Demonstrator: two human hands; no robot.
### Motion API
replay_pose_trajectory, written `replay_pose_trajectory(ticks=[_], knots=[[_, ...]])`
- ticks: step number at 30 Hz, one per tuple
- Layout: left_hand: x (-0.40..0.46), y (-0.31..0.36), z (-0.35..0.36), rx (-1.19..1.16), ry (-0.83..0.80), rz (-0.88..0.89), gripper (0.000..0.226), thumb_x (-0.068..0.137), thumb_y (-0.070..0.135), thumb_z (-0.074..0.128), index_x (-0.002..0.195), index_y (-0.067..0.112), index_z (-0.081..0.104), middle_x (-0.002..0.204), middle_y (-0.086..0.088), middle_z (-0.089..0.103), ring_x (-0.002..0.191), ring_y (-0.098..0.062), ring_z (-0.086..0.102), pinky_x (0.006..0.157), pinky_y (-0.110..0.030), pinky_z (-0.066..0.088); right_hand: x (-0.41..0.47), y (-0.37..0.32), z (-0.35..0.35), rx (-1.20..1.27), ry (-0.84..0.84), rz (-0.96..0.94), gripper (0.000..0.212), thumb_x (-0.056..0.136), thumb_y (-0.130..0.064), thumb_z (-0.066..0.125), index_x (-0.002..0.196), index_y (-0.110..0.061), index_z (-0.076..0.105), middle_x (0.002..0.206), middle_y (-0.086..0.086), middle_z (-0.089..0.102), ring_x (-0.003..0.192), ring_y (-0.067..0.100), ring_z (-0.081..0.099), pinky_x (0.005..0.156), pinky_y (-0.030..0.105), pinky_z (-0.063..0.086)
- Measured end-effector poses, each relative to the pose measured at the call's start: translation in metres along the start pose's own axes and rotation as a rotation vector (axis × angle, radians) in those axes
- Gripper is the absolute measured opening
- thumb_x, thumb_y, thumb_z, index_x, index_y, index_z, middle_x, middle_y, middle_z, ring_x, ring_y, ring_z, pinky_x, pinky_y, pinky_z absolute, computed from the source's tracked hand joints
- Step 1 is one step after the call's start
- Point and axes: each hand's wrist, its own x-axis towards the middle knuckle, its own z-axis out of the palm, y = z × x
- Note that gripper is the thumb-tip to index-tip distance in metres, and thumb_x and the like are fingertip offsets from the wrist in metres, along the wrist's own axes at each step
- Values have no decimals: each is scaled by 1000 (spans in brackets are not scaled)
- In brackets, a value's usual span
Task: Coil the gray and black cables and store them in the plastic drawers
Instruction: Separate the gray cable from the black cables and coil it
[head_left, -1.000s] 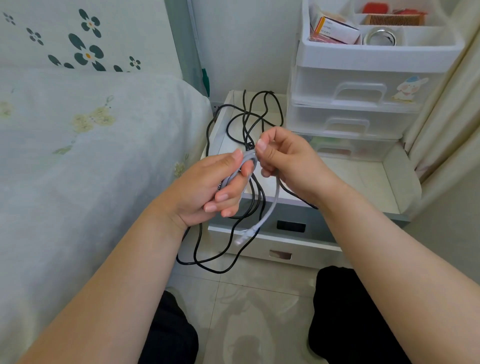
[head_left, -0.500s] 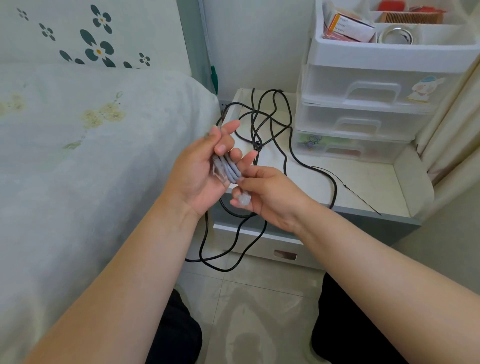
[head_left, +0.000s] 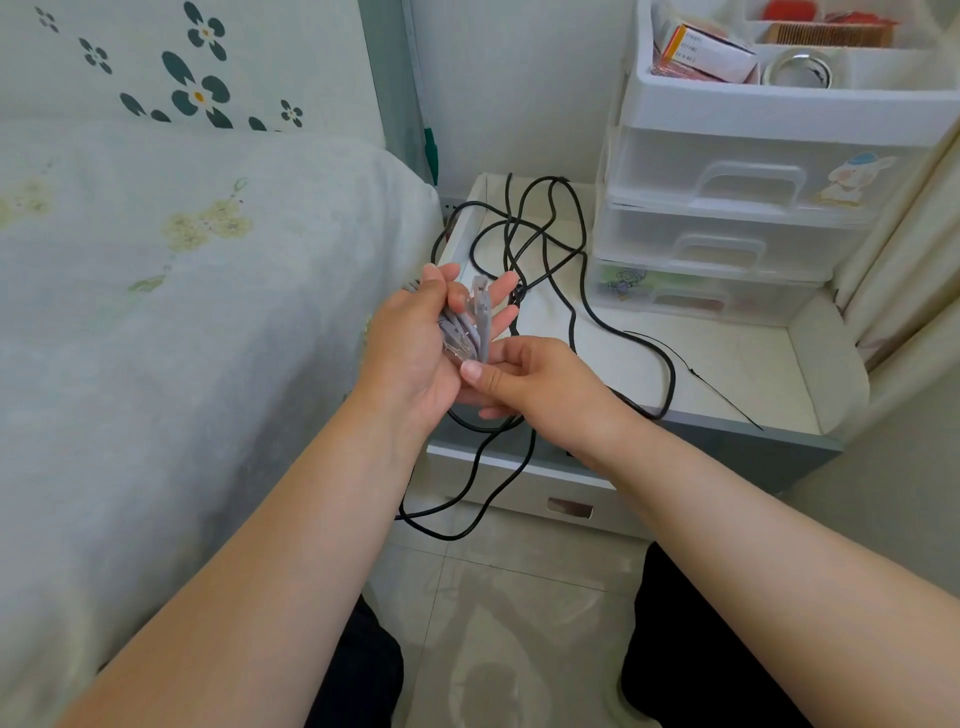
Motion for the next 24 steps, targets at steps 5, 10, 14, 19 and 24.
replay_pose_trajectory(ticks=[5, 10, 14, 19, 24], knots=[[2, 1, -6, 29, 10, -4, 21, 105, 18, 34, 100, 4, 49, 75, -4, 56, 86, -21, 73, 73, -41, 59, -1, 0, -5, -289, 210, -181, 17, 91, -22, 62, 93, -5, 63, 84, 1, 74, 76, 8, 71, 73, 23, 54], [-1, 0, -4, 51, 53, 45, 20, 105, 19, 33, 97, 7, 47, 62, -2, 49, 85, -20, 72, 82, -44, 56, 3, -3, -15, -507, 265, -227, 23, 91, -36, 59, 83, -15, 62, 79, -1, 71, 73, 12, 69, 73, 40, 56], [-1, 4, -5, -42, 36, 55, 18, 105, 19, 32, 100, 7, 45, 57, 0, 53, 81, -25, 72, 79, -45, 57, 4, -6, -14, -660, 231, -271, 27, 93, -35, 57, 68, -23, 53, 79, 6, 61, 76, 22, 61, 72, 40, 51], [-2, 9, -8, 30, -69, -1, 21, 106, 22, 27, 108, 7, 41, 107, -14, 71, 98, -31, 70, 75, -40, 59, 0, -7, -10, -790, 193, -409, 31, 96, -30, 53, 80, -6, 62, 75, 6, 60, 70, 18, 49, 63, 31, 38], [-1, 6, -9, 209, -68, 5, 40, 106, 22, 25, 136, -2, 37, 115, -9, 69, 113, -28, 63, 83, -49, 56, -3, -4, -5, -668, 199, -434, 17, 88, -26, 64, 89, -10, 62, 76, -4, 65, 69, 15, 59, 67, 35, 50]])
